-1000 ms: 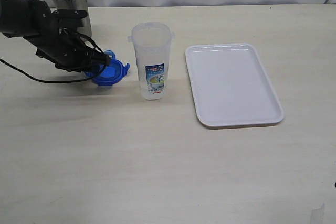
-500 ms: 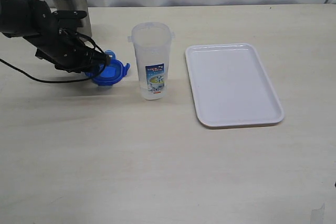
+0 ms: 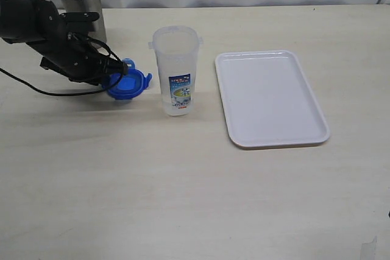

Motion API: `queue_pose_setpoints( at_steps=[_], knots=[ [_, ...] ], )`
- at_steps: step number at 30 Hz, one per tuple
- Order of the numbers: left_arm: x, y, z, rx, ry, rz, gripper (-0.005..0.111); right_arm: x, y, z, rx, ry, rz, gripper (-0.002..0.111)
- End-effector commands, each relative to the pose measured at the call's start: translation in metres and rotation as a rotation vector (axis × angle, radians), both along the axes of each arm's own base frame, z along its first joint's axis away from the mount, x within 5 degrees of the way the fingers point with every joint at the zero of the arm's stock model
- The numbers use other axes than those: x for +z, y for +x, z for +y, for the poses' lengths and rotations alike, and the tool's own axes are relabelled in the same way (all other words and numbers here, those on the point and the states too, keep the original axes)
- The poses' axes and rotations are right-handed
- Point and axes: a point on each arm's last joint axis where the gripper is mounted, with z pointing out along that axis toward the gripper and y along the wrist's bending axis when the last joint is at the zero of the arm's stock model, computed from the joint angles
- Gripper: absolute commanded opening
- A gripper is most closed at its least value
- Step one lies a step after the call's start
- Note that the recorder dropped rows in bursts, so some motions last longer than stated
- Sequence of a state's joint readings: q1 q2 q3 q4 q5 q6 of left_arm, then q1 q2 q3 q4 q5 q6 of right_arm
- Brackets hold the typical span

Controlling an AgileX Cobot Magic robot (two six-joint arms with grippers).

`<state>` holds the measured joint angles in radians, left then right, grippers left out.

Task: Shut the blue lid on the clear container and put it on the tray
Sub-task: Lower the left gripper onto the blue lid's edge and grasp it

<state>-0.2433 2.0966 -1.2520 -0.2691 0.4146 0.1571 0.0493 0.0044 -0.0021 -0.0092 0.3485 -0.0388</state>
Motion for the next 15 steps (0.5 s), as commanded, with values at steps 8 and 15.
queue_pose_setpoints(
  at_steps=[8, 15],
  knots=[
    [0.0043, -0.0013, 0.0004, -0.009, 0.005, 0.019, 0.011, -0.0002, -0.0001, -0.0003, -0.005, -0.001, -0.005, 0.005],
    [0.0036, -0.0025, 0.0019, -0.037, 0.033, 0.026, 0.000, -0.0002, -0.0001, -0.0003, -0.005, -0.001, -0.005, 0.005]
  ],
)
